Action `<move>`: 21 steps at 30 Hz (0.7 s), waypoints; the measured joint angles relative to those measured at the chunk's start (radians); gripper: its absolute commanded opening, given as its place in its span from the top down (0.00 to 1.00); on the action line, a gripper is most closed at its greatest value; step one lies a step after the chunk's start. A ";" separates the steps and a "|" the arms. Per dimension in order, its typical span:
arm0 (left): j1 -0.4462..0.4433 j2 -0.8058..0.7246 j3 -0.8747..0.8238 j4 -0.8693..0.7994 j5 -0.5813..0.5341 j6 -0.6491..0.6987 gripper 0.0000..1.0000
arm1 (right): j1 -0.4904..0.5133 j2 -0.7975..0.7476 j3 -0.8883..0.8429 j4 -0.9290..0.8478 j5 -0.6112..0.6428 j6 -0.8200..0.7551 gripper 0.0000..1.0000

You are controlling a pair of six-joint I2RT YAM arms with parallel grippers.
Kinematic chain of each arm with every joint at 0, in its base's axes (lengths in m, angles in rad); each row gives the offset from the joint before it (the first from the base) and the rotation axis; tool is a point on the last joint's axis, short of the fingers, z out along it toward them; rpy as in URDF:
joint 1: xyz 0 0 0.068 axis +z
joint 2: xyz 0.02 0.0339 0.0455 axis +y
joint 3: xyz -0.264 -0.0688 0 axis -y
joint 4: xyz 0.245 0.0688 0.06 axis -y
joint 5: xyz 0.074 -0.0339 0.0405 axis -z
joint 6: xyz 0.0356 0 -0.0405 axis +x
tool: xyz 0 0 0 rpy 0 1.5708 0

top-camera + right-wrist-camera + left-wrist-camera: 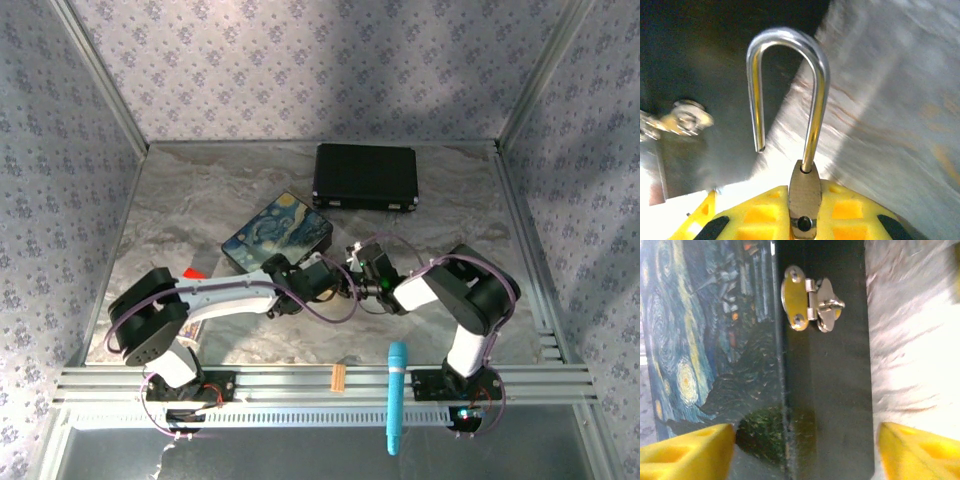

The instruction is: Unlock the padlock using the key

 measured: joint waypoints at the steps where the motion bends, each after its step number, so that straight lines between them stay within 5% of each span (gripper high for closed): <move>1: 0.006 0.000 -0.001 -0.015 0.001 -0.011 0.07 | -0.007 -0.014 0.016 -0.064 -0.015 -0.019 0.99; 9: 0.057 -0.013 0.008 -0.131 -0.053 -0.160 0.00 | -0.073 -0.060 0.163 -0.531 -0.099 -0.236 0.98; 16: 0.192 -0.047 0.014 -0.231 -0.054 -0.353 0.00 | -0.156 -0.068 0.296 -0.940 -0.109 -0.461 0.95; 21: 0.285 -0.048 0.014 -0.248 -0.041 -0.370 0.00 | -0.201 -0.068 0.344 -1.120 -0.090 -0.560 0.89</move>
